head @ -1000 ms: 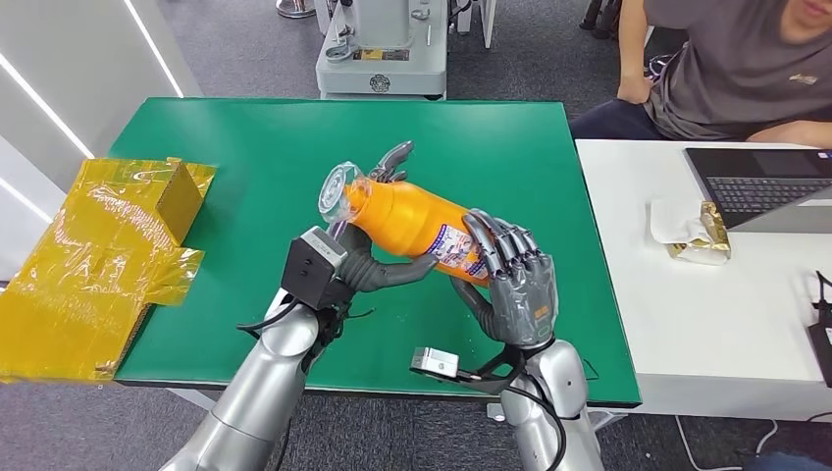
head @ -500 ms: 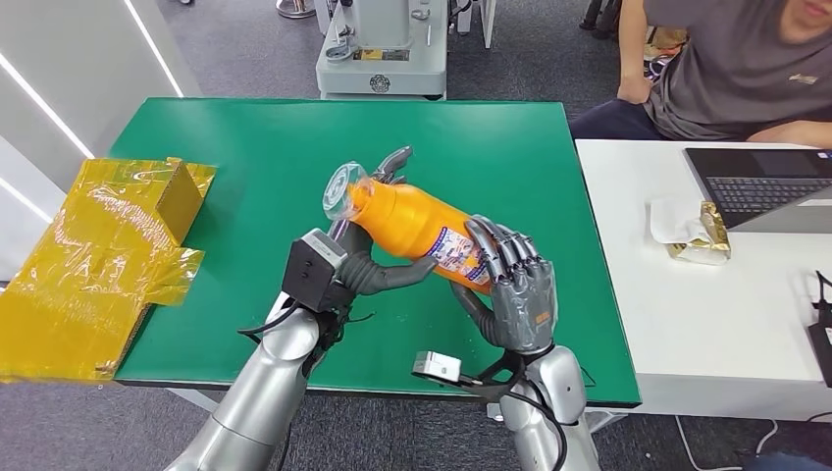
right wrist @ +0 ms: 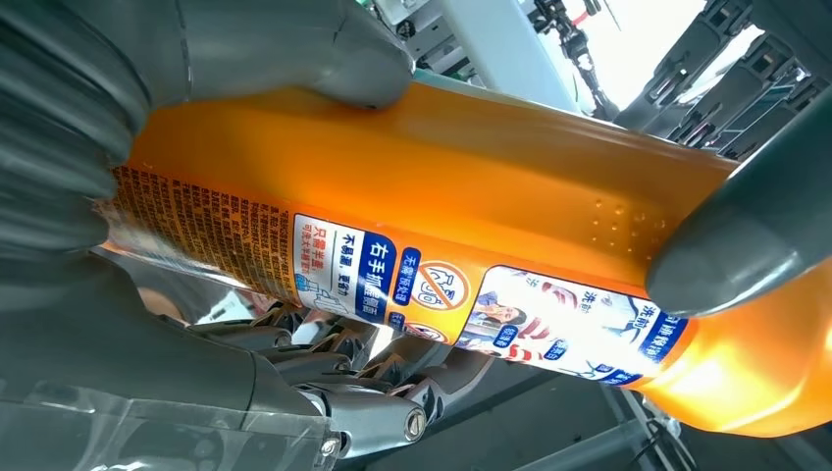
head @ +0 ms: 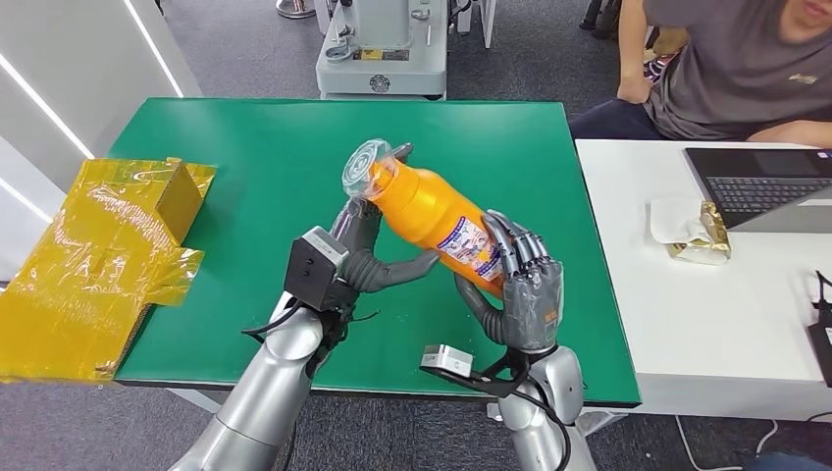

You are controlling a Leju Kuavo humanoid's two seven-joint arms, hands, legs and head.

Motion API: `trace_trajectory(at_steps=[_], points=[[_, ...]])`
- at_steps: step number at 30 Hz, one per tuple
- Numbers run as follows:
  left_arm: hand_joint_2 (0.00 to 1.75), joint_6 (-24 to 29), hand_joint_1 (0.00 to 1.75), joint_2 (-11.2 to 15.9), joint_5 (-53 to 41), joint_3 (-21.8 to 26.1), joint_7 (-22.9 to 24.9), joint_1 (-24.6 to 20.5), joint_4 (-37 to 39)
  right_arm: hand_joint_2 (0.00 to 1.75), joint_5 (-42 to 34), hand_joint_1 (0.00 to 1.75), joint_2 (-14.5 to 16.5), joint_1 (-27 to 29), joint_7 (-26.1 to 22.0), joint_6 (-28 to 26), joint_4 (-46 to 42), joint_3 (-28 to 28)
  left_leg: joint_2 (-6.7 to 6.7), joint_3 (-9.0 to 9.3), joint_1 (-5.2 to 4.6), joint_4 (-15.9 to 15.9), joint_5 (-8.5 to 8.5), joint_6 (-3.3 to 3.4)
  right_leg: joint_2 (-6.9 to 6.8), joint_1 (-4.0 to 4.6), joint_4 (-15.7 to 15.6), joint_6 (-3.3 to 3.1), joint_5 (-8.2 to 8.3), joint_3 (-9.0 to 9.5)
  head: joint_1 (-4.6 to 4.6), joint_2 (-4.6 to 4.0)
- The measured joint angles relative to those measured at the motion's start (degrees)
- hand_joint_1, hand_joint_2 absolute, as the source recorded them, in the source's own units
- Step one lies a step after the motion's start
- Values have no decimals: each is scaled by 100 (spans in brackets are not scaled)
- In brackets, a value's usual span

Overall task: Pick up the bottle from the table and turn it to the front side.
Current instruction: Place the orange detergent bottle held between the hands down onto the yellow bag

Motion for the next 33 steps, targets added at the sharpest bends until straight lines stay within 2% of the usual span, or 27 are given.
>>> trace_trajectory(at_steps=[11, 23, 33], points=[[175, 1, 0, -9, 3, 0, 9, 0, 0, 175, 51, 175, 4, -2, 5, 0, 25, 1, 0, 0, 0, 0, 0, 0, 0, 0, 0, 0, 0, 0, 0, 0], [175, 64, 0, -37, 41, 0, 3, 1, -4, 175, -993, 175, 7, -48, -10, 1, 341, 96, 0, 0, 0, 0, 0, 0, 0, 0, 0, 0, 0, 0, 0, 0], [175, 97, 0, -37, 77, 0, -43, 2, -4, 175, -1032, 175, 7, -54, -12, 0, 522, 213, -1, -1, 0, 0, 0, 0, -1, 0, 0, 0, 0, 0, 0, 0]])
